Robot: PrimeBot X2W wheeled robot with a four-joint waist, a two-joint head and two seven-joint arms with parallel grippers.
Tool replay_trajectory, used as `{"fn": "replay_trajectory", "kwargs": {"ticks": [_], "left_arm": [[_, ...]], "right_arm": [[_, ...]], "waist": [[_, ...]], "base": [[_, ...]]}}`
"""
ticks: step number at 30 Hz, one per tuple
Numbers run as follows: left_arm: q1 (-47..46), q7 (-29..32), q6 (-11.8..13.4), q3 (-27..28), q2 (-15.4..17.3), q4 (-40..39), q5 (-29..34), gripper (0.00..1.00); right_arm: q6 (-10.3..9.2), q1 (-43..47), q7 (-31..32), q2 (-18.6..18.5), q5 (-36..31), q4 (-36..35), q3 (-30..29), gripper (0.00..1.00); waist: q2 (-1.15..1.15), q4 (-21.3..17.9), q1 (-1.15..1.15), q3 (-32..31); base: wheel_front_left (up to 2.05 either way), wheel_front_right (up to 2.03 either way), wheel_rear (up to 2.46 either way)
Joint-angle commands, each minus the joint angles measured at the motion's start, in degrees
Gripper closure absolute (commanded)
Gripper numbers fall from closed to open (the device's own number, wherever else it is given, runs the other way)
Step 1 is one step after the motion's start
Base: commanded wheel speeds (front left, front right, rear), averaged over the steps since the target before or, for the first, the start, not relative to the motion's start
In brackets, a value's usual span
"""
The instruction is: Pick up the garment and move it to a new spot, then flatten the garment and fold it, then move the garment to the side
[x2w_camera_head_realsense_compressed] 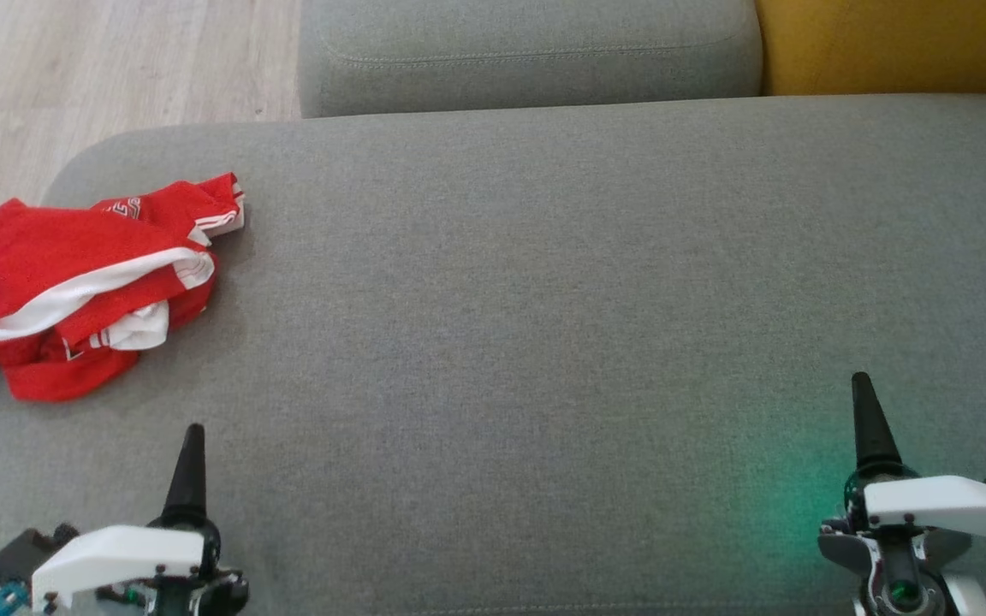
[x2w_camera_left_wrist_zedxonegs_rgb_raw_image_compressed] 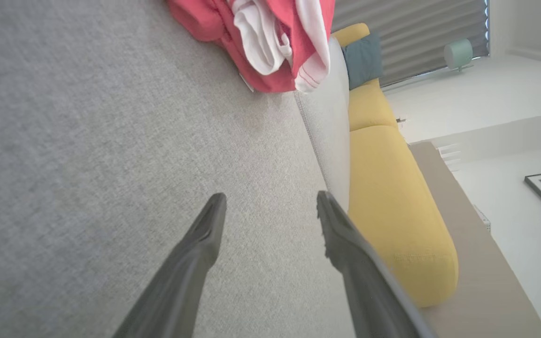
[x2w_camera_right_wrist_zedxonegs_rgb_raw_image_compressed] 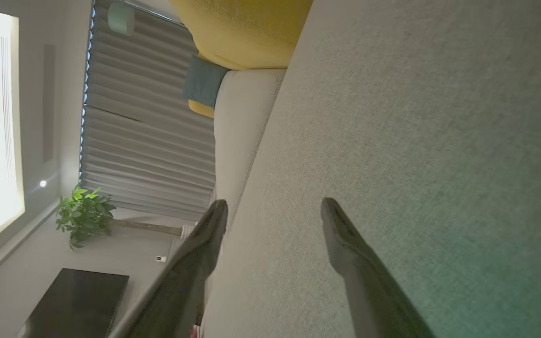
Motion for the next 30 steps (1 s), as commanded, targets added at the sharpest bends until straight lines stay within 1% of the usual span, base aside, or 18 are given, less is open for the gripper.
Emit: {"fn": "replay_trajectory", "kwargs": {"ticks": [1, 7, 30], "left_arm": [[-3.2, -0.7, 0.3, 0.1, 0.7, -2.0, 2.8, 0.0], [-3.8, -1.6, 1.0, -0.4, 0.8, -1.7, 7.7, 0.0], [-6.4, -5.4, 4.9, -1.5, 1.1, -1.3, 26.9, 0.0]], "right_arm": [[-0.02, -3.5, -0.9, -1.1, -2.7, -1.6, 0.8, 0.0], [-0.02, -4.0, -1.7, -1.2, -7.1, -1.3, 1.4, 0.0], [-0.03, -6.7, -5.6, -1.1, -25.5, -0.4, 3.6, 0.0]], "waist": [[0.0, 0.0, 0.0, 0.1], [0.0, -0.1, 0.0, 0.4], [0.0, -0.1, 0.0, 1.6]], "base": [[0.0, 0.0, 0.0], [0.0, 0.0, 0.0], [0.0, 0.0, 0.0]]}}
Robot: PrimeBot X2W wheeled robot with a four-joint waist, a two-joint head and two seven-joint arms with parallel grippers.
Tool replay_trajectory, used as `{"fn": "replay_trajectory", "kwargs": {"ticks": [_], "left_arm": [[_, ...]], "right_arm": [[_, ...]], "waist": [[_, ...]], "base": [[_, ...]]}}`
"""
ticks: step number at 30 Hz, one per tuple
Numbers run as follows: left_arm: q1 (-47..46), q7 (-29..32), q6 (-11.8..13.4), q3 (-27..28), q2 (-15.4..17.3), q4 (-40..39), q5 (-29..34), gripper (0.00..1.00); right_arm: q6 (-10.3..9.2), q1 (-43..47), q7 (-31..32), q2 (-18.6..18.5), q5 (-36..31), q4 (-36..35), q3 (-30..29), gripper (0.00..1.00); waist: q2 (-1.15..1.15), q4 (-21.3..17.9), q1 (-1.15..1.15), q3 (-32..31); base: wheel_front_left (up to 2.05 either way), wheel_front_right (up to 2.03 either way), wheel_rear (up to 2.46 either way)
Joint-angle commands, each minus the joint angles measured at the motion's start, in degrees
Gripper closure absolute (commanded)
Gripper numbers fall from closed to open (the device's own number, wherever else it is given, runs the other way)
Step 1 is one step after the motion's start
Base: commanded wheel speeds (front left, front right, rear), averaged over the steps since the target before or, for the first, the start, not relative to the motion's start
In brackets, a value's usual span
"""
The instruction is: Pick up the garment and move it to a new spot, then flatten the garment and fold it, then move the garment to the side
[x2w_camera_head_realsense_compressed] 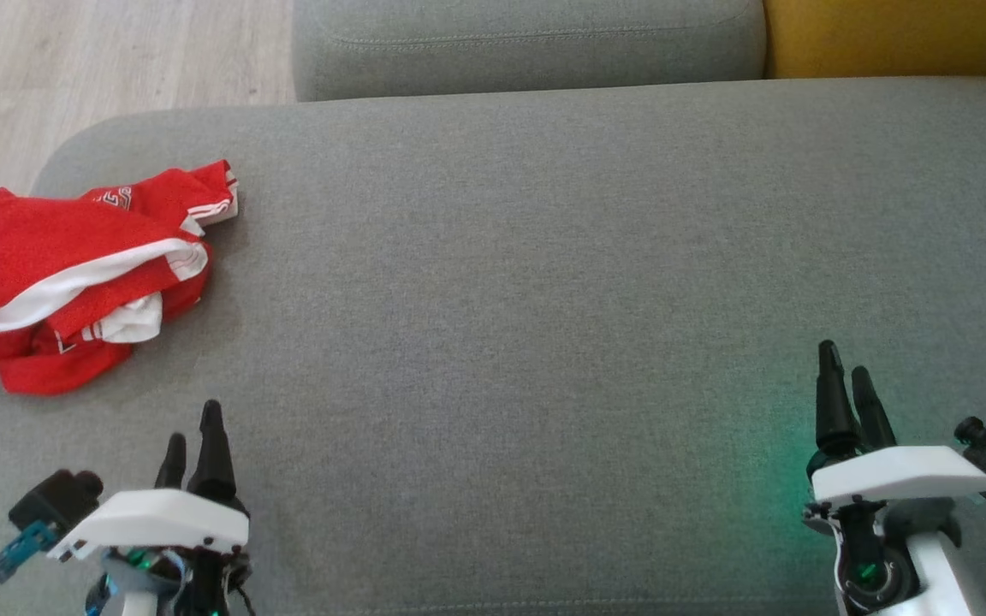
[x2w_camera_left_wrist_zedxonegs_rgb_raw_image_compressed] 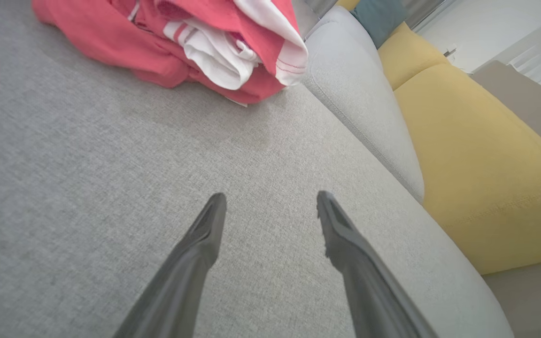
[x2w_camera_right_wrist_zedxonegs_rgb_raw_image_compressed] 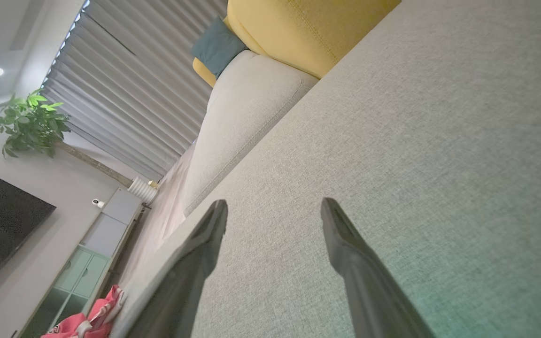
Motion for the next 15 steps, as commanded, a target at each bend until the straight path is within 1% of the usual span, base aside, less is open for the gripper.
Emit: {"fn": "replay_trajectory", "kwargs": {"ticks": [1, 15], "left_arm": [[-3.5, -0.9, 0.3, 0.4, 1.0, -1.6, 2.1, 0.0], [-4.2, -3.3, 2.3, -0.6, 1.4, -1.6, 12.6, 0.0]], "right_arm": [[-0.03, -3.5, -0.8, -0.9, -2.1, -1.6, 1.1, 0.0], [-0.04, -4.5, -3.2, -0.8, -12.5, -1.1, 2.4, 0.0]], "waist": [[0.0, 0.1, 0.0, 0.0], [0.0, 0.4, 0.0, -0.1]], "base": [[0.0, 0.0, 0.0], [0.0, 0.0, 0.0]]}}
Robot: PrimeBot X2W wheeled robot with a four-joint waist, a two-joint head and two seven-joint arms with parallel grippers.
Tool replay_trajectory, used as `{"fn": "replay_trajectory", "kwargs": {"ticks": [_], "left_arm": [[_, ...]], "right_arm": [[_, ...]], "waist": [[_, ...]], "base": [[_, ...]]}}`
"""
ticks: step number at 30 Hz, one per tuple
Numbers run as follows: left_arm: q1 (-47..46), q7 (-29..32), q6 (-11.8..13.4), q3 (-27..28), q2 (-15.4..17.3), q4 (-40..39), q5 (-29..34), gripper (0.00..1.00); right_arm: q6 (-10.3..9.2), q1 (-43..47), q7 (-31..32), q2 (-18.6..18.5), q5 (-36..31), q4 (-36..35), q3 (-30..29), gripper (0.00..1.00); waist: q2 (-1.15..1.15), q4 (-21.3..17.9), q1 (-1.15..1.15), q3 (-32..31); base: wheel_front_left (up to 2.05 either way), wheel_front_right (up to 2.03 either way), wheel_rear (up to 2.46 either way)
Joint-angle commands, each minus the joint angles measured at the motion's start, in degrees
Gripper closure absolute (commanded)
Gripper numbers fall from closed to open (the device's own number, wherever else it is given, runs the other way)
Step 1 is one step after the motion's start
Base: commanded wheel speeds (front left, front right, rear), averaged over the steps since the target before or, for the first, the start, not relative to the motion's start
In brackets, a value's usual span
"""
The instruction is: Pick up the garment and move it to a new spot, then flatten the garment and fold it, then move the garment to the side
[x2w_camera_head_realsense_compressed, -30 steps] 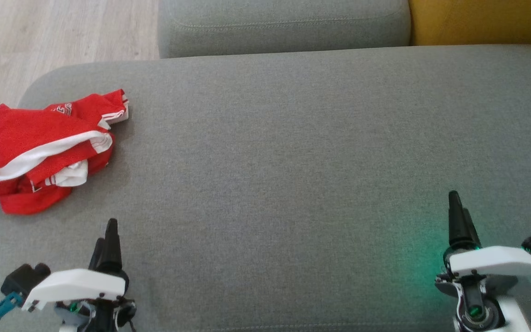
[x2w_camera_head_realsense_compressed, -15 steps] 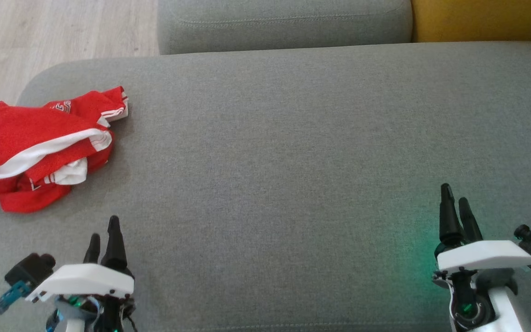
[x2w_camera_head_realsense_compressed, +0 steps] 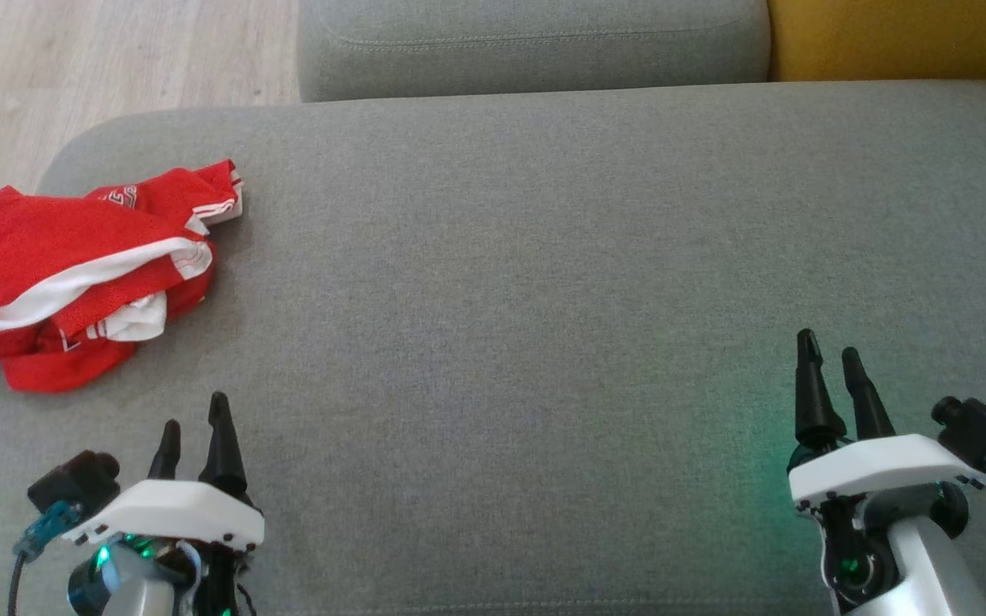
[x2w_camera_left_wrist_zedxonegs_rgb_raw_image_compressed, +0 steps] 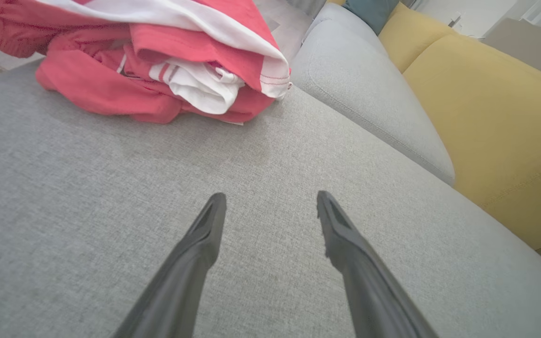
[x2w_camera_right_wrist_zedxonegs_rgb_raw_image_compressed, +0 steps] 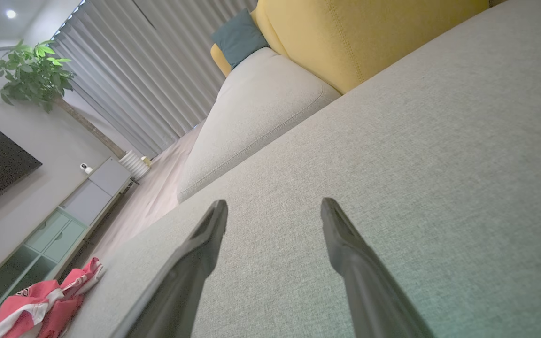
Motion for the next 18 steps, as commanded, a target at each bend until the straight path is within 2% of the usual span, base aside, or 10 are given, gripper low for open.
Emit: {"fn": "replay_trajectory", "kwargs": {"ticks": [1, 18], "left_arm": [[-3.4, -1.0, 0.4, 0.8, 1.1, -1.6, 2.2, 0.0], [-4.6, -3.8, 2.8, -0.8, 1.8, -1.9, 14.3, 0.0]], "right_arm": [[-0.04, -3.3, -1.0, -0.8, -2.2, -1.5, 1.2, 0.0], [-0.04, -4.9, -3.8, -0.4, -16.2, -0.1, 0.5, 0.0]], "waist": [[0.0, 0.0, 0.0, 0.0], [0.0, -0.4, 0.0, 0.5]], "base": [[0.0, 0.0, 0.0], [0.0, 0.0, 0.0]]}}
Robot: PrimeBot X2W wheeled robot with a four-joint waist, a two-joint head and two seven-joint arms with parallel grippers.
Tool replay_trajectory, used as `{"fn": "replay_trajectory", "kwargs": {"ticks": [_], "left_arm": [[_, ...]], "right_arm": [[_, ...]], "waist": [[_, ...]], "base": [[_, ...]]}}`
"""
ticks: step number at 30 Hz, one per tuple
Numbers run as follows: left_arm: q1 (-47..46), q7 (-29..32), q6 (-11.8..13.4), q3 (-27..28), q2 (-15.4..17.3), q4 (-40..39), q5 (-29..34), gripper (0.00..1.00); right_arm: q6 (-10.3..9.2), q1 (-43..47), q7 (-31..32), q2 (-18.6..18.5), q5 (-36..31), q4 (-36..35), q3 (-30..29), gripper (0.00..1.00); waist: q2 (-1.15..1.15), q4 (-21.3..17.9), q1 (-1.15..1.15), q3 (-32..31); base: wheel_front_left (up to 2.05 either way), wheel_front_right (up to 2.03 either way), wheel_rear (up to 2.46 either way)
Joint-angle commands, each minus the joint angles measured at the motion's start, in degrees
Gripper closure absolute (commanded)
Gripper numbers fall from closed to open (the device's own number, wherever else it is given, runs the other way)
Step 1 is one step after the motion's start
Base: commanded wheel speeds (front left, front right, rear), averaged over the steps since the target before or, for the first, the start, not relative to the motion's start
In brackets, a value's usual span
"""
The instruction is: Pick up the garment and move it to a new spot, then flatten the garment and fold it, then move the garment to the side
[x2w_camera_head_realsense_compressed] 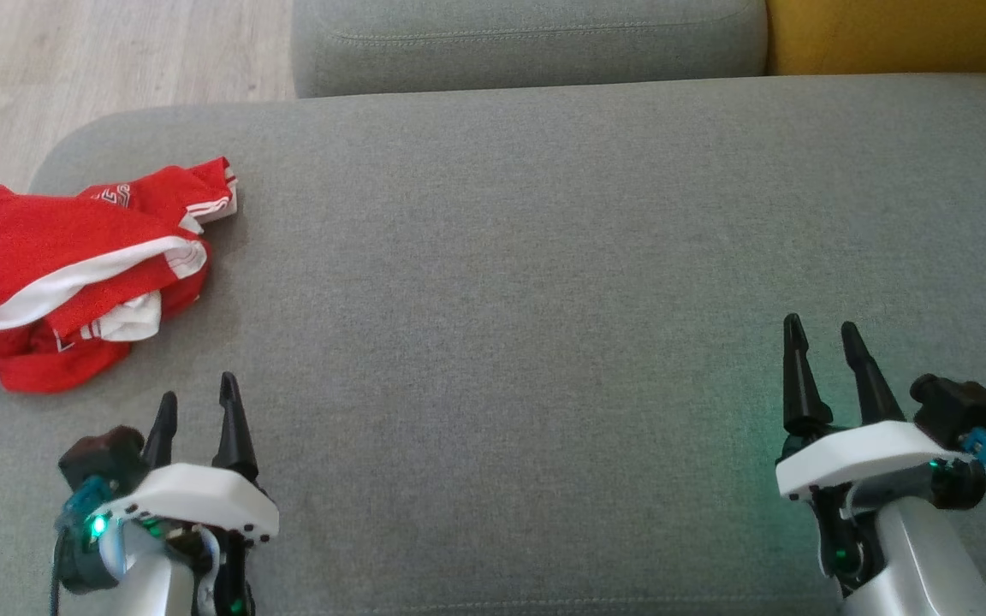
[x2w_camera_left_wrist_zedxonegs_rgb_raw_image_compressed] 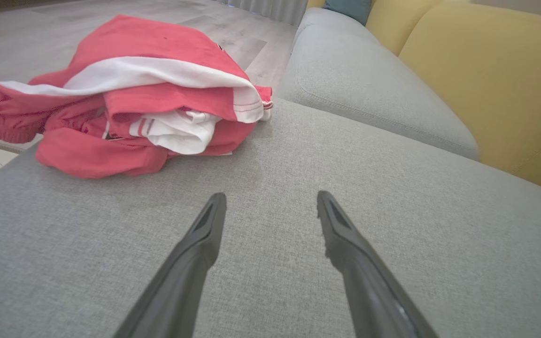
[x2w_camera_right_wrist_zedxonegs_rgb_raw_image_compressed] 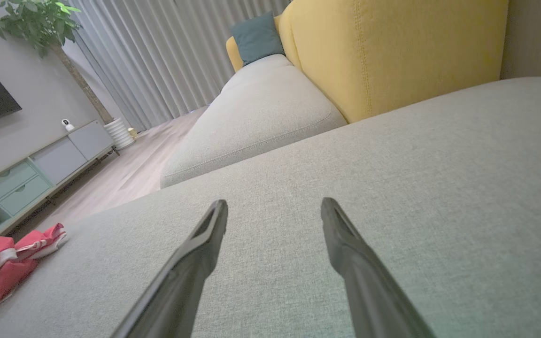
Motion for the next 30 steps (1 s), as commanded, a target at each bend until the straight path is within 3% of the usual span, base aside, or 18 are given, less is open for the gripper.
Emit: {"fn": "replay_trajectory", "kwargs": {"ticks": [1, 23, 30], "left_arm": [[-3.2, -1.0, 0.6, 1.0, 1.4, -1.8, 2.1, 0.0], [-4.0, -4.6, 3.4, 0.1, 1.9, -1.3, 17.3, 0.0], [-4.1, -4.8, 3.2, 0.4, 1.7, -1.4, 17.3, 0.0]], "right_arm": [[-0.04, -2.9, -1.0, -0.4, -2.4, -1.5, 0.7, 0.0], [-0.05, -4.5, -4.7, -0.2, -17.7, 0.1, -0.6, 0.0], [-0.05, -4.4, -4.8, -0.2, -17.8, 0.1, -0.9, 0.0]], "waist": [[0.0, 0.0, 0.0, 0.0], [0.0, -0.4, 0.0, 0.0], [0.0, -0.4, 0.0, 0.1]], "base": [[0.0, 0.0, 0.0], [0.0, 0.0, 0.0], [0.0, 0.0, 0.0]]}}
